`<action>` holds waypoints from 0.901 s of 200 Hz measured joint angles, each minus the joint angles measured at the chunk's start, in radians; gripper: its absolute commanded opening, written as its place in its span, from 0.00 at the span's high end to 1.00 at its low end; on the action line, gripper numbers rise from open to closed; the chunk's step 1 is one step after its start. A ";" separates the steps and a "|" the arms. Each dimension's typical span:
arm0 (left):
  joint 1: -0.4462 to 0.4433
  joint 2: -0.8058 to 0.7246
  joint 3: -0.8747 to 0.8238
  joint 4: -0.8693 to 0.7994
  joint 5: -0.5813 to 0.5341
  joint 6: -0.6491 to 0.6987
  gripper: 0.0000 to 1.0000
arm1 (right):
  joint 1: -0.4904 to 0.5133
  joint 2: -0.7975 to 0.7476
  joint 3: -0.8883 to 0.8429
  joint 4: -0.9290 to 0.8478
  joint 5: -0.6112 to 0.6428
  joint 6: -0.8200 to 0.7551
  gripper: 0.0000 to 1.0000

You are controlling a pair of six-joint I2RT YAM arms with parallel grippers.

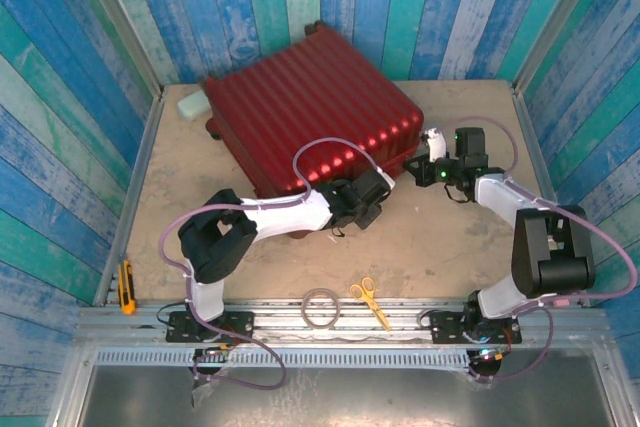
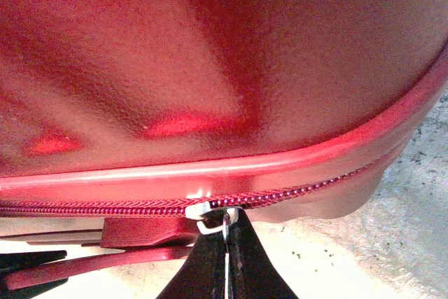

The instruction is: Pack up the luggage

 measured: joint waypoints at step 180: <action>-0.011 -0.084 -0.142 0.153 0.028 0.062 1.00 | -0.088 0.169 0.348 -0.360 0.063 -0.065 1.00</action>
